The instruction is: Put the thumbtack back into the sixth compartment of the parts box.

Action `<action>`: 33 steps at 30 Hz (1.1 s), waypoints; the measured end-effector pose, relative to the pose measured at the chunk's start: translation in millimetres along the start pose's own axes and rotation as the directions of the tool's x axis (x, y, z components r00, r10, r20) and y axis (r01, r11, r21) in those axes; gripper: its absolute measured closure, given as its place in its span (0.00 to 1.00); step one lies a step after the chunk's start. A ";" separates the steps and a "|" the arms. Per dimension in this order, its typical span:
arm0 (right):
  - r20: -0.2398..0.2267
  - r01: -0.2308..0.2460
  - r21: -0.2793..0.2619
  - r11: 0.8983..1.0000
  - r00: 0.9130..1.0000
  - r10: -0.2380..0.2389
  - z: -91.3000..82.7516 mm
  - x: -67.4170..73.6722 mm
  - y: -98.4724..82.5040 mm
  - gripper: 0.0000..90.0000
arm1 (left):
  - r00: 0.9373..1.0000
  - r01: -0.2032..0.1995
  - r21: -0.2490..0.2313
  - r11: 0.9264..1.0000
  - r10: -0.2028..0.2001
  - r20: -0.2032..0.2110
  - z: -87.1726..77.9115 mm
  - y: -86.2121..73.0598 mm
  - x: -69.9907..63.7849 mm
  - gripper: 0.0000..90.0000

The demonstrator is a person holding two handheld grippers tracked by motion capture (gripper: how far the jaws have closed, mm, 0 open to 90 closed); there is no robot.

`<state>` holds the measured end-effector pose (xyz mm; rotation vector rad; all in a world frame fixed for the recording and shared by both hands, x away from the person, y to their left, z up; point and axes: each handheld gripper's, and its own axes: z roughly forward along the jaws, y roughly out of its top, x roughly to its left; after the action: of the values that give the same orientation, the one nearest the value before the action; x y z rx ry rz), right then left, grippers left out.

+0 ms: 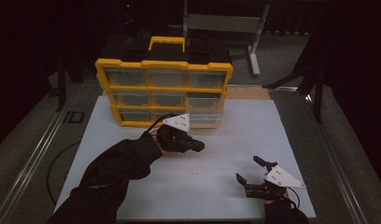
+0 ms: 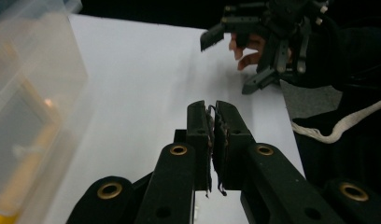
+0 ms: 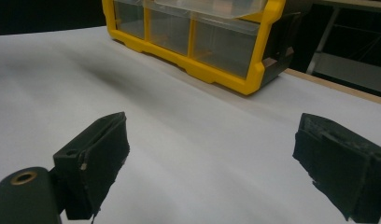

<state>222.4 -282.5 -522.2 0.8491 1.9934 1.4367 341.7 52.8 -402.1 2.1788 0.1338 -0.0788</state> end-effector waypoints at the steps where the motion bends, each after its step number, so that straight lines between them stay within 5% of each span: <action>1: 0.000 -0.001 -0.001 1.000 1.000 0.001 0.1 0.1 0.0 0.11 | 1.000 0.002 -0.008 1.000 -0.002 0.006 -2.1 3.2 0.9 0.95; 24: 0.001 0.004 -0.005 1.000 1.000 -0.004 -1.0 -0.5 0.3 0.11 | 0.998 -0.037 -0.067 0.997 0.033 -0.061 -24.4 55.9 20.1 0.95; 33: -0.001 -0.004 -0.004 1.000 1.000 0.004 -0.8 -0.3 0.0 0.11 | 0.996 0.013 -0.104 0.995 -0.023 -0.090 -38.1 69.4 38.3 0.95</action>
<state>222.1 -283.2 -521.9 0.8512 1.9901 1.4425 388.7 47.0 -328.0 2.0790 0.2051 0.0177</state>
